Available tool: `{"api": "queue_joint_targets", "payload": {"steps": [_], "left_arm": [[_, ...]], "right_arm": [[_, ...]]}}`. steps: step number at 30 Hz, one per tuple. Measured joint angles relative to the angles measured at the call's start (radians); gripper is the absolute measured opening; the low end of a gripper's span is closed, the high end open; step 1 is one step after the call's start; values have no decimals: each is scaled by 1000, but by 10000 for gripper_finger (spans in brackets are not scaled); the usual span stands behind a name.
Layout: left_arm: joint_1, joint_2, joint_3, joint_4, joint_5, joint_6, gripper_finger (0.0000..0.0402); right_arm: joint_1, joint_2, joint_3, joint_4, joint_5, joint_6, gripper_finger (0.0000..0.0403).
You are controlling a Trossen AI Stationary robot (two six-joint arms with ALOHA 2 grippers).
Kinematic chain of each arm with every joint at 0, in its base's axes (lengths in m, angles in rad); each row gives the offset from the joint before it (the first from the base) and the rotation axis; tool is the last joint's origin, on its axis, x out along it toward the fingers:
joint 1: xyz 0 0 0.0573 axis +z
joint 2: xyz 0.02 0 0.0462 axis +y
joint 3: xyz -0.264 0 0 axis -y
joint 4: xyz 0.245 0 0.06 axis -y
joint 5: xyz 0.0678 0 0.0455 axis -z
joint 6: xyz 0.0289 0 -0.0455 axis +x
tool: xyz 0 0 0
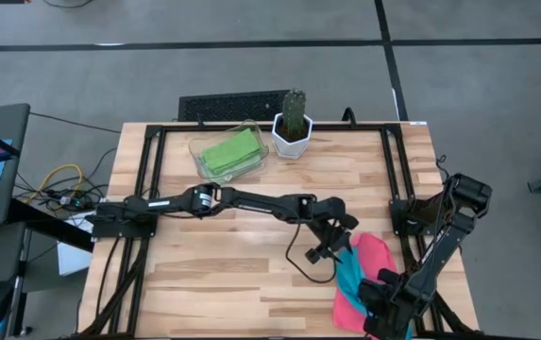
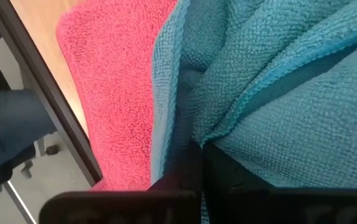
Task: Fold microfiber towels
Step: Fold the blue microfiber towel
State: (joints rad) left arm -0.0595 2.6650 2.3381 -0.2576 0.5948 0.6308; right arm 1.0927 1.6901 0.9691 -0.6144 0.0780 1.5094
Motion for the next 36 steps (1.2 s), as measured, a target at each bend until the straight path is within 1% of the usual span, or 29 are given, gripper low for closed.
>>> {"api": "queue_joint_targets", "payload": {"steps": [2, 6, 11, 13, 15, 17, 18, 20, 22, 23, 25, 27, 28, 29, 31, 33, 36], "left_arm": [[-6, 23, 18, -3, -38, 25, 188], [-20, 26, 14, 18, -144, 59, 188], [-20, 25, 14, 13, -165, 67, 188], [-20, 24, 14, -5, -179, 56, 188], [-20, 22, 14, -73, -203, 4, 188], [-21, 13, 14, -201, -182, -81, 188], [-19, 5, 13, -275, -141, -115, 188], [-8, -25, 13, -475, -15, -151, 187], [-2, -74, 13, -701, 91, -163, 183], [-1, -105, 13, -824, 123, -160, 179], [-5, -164, 16, -1085, 144, -127, 168], [-21, -202, 16, -1301, 150, -104, 154], [-34, -217, 5, -1335, 152, -106, 147], [-48, -244, -22, -1305, 153, -153, 139], [-84, -331, -105, -1314, 150, -214, 127], [-119, -466, -187, -1310, 137, -229, 117], [-173, -696, -318, -1306, 85, -369, 107]], "right_arm": [[0, 0, 0, -1, 0, -13, 23], [-6, 0, 0, 1, -1, -47, 19], [-45, 0, 7, 20, -41, -111, 22], [-71, 0, 32, 9, -55, -184, 21], [-102, -4, 69, -18, -56, -269, 17], [-138, -14, 112, -73, -52, -350, 16], [-159, -17, 137, -99, -47, -390, 16], [-198, -18, 192, -176, -25, -468, 19], [-239, -18, 239, -247, 5, -555, 21], [-262, -18, 259, -266, 21, -598, 22], [-316, -18, 286, -294, 75, -671, 20], [-381, -18, 298, -299, 148, -738, 18], [-420, -18, 301, -285, 178, -779, 17], [-459, -18, 303, -255, 194, -828, 17], [-540, -17, 303, -155, 187, -953, 20], [-606, -17, 304, 0, 148, -1104, 26], [-648, -18, 305, 193, 40, -1309, 30]]}}
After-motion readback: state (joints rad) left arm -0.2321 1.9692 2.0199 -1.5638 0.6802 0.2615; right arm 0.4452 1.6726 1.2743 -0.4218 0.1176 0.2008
